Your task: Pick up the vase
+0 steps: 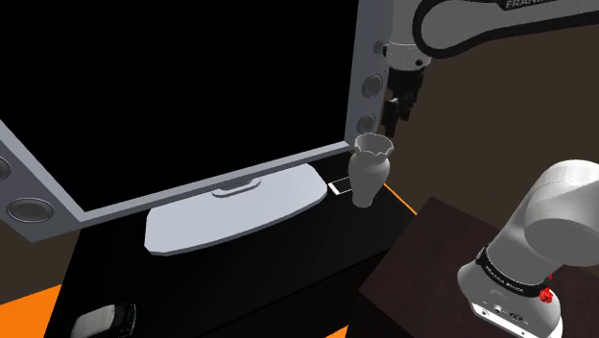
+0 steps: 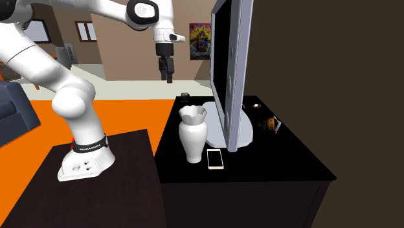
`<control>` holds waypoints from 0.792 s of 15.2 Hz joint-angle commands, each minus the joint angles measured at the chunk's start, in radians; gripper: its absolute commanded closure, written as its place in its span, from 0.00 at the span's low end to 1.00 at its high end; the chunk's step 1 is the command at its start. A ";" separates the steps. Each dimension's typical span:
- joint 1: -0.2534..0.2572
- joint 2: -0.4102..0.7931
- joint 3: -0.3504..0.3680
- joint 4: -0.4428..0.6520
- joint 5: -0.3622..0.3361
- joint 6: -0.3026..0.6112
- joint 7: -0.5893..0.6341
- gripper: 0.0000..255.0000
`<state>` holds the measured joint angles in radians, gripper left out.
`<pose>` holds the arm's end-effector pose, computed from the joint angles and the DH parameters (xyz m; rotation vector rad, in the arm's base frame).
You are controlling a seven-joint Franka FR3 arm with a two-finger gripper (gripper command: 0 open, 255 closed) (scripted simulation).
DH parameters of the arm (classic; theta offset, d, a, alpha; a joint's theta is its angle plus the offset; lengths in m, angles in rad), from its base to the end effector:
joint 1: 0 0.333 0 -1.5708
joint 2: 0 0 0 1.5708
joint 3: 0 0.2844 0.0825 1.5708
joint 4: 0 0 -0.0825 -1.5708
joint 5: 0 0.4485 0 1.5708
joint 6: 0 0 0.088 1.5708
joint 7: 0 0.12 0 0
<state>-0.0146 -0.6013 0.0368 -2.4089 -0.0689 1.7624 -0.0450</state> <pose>0.4451 0.0028 0.4655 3.0512 0.1144 -0.0717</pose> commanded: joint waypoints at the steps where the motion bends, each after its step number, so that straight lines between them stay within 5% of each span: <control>1: -0.002 0.068 0.009 0.002 -0.033 0.055 -0.010 0.00; 12: -0.028 0.432 0.054 0.051 -0.241 0.301 0.009 0.00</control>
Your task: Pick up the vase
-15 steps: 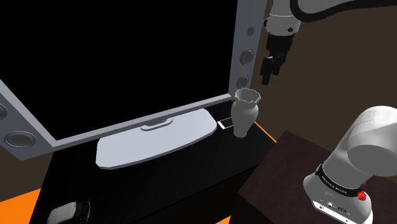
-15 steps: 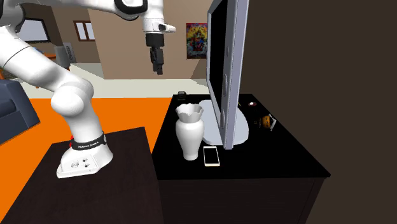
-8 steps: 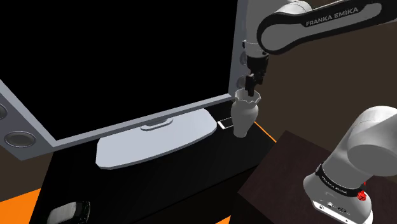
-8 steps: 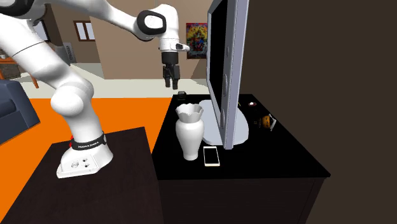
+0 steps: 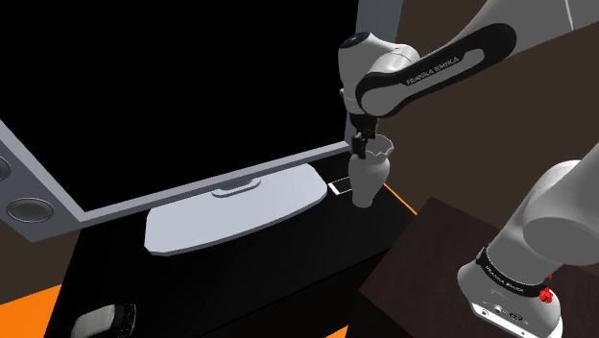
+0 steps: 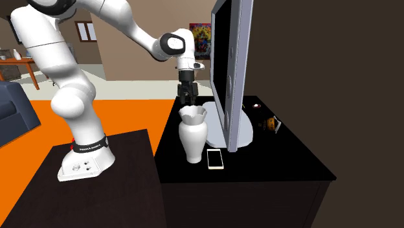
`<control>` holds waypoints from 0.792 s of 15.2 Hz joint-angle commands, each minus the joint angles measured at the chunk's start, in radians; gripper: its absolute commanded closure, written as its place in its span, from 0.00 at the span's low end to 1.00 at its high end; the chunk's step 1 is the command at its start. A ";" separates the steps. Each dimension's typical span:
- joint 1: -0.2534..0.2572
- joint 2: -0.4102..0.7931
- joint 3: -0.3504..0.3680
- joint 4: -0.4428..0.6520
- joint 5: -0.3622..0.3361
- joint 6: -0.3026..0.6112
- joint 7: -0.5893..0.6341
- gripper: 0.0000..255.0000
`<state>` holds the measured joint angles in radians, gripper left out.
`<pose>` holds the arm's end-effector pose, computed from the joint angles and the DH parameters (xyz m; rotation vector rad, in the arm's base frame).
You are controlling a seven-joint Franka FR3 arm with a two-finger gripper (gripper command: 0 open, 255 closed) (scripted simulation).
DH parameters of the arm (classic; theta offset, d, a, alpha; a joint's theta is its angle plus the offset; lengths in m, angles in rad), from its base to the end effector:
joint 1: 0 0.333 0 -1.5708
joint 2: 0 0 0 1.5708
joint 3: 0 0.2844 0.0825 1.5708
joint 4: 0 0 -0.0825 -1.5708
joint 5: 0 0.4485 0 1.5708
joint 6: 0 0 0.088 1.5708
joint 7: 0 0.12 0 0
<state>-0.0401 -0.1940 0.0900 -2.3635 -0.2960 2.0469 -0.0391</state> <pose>0.5177 0.0053 0.3158 2.8439 0.3417 -0.1767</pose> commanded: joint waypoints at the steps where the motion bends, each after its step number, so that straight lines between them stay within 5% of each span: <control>1: -0.003 0.032 0.000 -0.001 -0.017 0.030 0.008 0.00; 8: -0.007 0.075 0.000 -0.035 -0.037 0.103 0.036 0.00; 9: -0.007 0.077 0.001 -0.035 -0.037 0.104 0.037 1.00; 12: -0.007 0.077 0.000 -0.035 -0.038 0.105 0.037 1.00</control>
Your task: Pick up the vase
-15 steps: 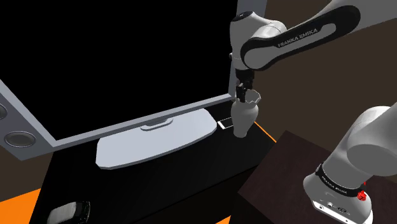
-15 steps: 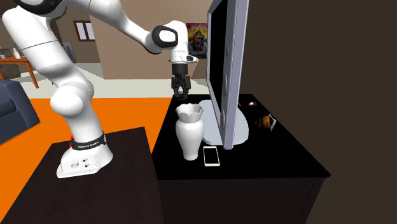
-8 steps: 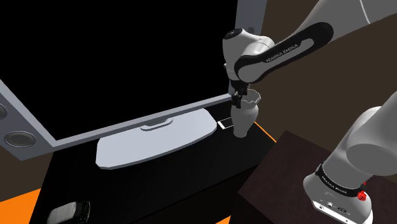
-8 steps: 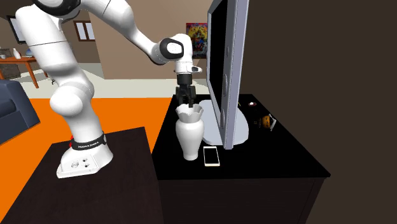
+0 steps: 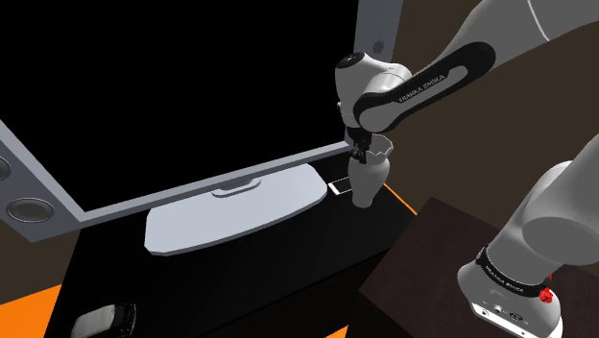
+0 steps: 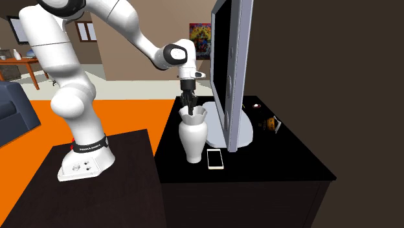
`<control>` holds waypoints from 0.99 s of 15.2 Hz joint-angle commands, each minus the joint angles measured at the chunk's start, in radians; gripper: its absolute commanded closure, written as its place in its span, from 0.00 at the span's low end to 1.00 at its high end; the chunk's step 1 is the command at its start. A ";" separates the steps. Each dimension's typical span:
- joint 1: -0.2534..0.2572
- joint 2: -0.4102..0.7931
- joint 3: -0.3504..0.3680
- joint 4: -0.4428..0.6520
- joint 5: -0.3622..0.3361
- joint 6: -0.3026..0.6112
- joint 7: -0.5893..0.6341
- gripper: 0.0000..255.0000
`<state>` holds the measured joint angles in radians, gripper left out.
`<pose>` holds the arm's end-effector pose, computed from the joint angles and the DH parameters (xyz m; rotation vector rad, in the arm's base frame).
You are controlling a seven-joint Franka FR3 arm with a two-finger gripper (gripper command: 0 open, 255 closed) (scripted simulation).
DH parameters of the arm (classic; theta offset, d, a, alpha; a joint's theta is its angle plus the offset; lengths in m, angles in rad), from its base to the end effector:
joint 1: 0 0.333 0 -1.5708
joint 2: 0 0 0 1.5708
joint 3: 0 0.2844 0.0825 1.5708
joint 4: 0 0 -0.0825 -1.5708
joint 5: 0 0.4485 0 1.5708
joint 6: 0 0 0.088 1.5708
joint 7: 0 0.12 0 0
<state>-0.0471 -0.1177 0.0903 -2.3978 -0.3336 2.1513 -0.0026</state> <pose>0.5166 0.0042 0.2674 2.8352 0.3517 -0.1776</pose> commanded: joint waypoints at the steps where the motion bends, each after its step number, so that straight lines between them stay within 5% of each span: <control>1: 0.000 0.001 0.000 -0.001 0.000 0.001 0.000 1.00; 15: 0.006 -0.067 0.000 0.058 0.030 -0.119 -0.045 1.00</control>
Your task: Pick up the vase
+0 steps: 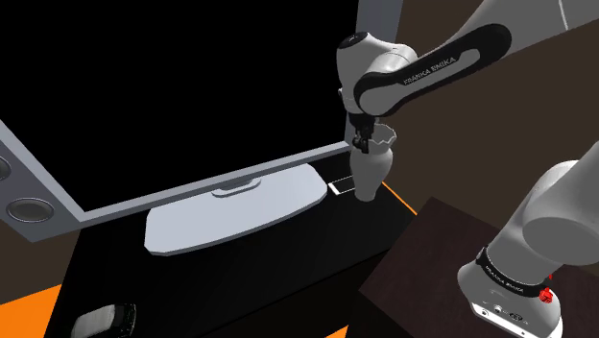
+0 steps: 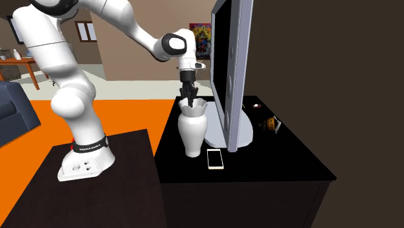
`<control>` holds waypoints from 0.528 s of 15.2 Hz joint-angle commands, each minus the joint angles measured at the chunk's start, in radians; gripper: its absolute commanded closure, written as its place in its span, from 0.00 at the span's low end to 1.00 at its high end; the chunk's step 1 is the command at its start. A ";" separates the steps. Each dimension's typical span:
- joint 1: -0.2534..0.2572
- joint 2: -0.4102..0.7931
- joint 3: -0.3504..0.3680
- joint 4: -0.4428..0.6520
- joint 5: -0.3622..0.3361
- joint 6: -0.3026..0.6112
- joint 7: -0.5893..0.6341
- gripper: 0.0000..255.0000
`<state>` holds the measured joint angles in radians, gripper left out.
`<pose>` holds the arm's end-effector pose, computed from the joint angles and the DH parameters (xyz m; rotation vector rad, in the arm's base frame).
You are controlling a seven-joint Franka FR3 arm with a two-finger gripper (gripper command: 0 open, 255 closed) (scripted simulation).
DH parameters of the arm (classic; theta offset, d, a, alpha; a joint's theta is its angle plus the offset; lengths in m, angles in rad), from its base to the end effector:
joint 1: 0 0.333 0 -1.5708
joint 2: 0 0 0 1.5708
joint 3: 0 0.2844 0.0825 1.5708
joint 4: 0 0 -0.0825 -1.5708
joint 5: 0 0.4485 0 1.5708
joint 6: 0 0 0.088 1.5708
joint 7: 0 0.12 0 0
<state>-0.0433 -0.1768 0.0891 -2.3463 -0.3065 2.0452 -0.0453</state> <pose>0.5227 0.0029 0.3154 2.8355 0.3518 -0.1804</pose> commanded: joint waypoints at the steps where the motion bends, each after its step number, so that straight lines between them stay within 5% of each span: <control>1: 0.002 -0.014 0.002 0.014 0.006 -0.026 -0.006 1.00; 8: 0.005 -0.042 0.002 0.056 0.018 -0.094 -0.028 1.00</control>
